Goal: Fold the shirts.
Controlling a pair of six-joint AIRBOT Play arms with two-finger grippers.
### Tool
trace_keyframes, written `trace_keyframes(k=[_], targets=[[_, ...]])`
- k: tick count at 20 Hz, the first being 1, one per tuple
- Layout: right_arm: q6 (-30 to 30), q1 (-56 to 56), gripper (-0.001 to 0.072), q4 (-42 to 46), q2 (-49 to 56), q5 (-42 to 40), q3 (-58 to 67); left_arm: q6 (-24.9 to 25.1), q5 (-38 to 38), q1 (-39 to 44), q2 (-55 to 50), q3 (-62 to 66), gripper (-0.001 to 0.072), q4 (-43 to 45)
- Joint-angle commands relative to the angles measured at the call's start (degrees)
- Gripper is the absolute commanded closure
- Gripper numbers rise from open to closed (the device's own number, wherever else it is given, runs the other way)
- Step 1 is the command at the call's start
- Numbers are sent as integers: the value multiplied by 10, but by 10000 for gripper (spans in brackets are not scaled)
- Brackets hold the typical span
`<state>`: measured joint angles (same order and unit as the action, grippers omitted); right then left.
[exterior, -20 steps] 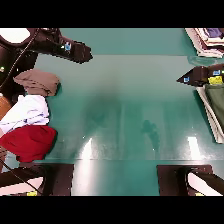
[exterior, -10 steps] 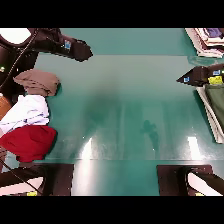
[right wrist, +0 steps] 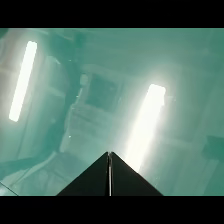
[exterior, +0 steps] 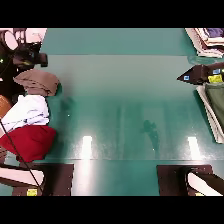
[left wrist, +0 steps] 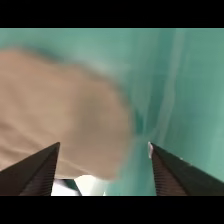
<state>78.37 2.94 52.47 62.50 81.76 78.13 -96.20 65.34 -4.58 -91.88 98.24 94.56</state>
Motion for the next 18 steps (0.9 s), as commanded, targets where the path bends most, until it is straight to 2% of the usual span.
trace_keyframes(k=[1, 7, 8, 10, 13, 18], targets=[[0, 0, 696, 0, 0, -11, 0, -24, 9, -77, -67, -9, 56, -17], [0, 1, 696, 0, 0, -41, 0, -27, -19, -102, -110, -28, 59, -43], [0, 0, 696, 0, 0, -42, 0, -28, -25, -102, -109, -28, 165, -56], [0, 0, 696, 0, 0, -43, 0, -28, -27, -102, -106, -26, 690, -76], [1, 0, 696, -5, -1, -55, 2, -28, 6, -100, -89, -4, 685, -84], [0, 0, 696, 1, 0, -87, 103, -28, -38, -61, 69, 66, 685, -84]])
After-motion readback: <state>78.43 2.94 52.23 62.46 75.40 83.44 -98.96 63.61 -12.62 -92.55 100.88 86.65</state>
